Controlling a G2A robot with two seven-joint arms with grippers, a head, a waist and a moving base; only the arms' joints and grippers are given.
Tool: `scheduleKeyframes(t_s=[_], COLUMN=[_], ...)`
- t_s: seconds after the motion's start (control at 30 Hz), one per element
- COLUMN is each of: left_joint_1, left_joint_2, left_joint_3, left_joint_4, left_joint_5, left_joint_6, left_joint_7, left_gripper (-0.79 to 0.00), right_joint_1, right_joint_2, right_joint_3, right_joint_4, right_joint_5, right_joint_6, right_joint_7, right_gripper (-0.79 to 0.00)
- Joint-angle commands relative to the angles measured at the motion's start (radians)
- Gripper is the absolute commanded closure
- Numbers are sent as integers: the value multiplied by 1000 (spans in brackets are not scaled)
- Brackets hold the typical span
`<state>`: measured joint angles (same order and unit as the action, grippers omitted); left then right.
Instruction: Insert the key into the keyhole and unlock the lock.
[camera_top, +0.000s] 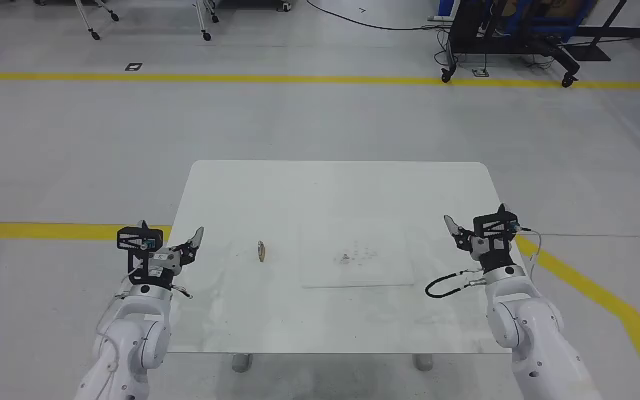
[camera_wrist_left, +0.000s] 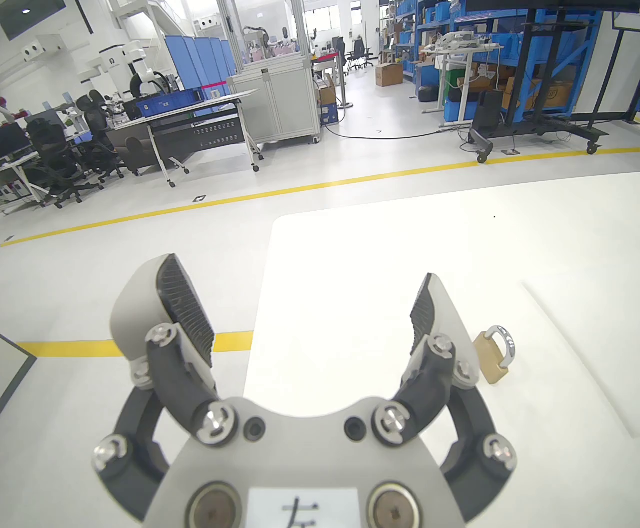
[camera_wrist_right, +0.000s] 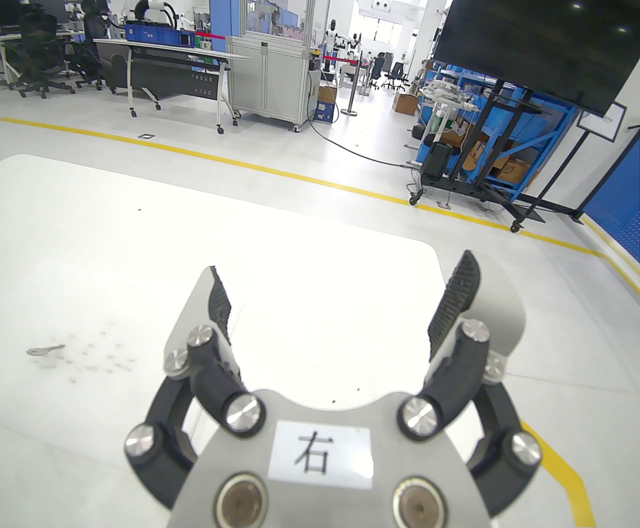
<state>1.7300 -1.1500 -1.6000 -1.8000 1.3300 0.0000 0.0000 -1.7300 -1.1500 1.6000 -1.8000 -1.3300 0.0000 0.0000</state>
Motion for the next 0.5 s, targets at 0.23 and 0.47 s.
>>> scheduleKeyframes(t_s=[0.23,0.47], left_joint_1=[0,0], left_joint_2=[0,0], left_joint_3=[0,0], left_joint_4=[0,0], left_joint_5=[0,0], left_joint_6=[0,0], left_joint_7=[0,0], left_gripper=[-785,-785], right_joint_1=[23,136], right_joint_2=[0,-2], right_joint_3=[-16,-140], right_joint_4=[1,61], right_joint_5=[-30,-99], right_joint_6=[-26,-201], right_joint_7=[15,77], right_gripper=[-785,-785])
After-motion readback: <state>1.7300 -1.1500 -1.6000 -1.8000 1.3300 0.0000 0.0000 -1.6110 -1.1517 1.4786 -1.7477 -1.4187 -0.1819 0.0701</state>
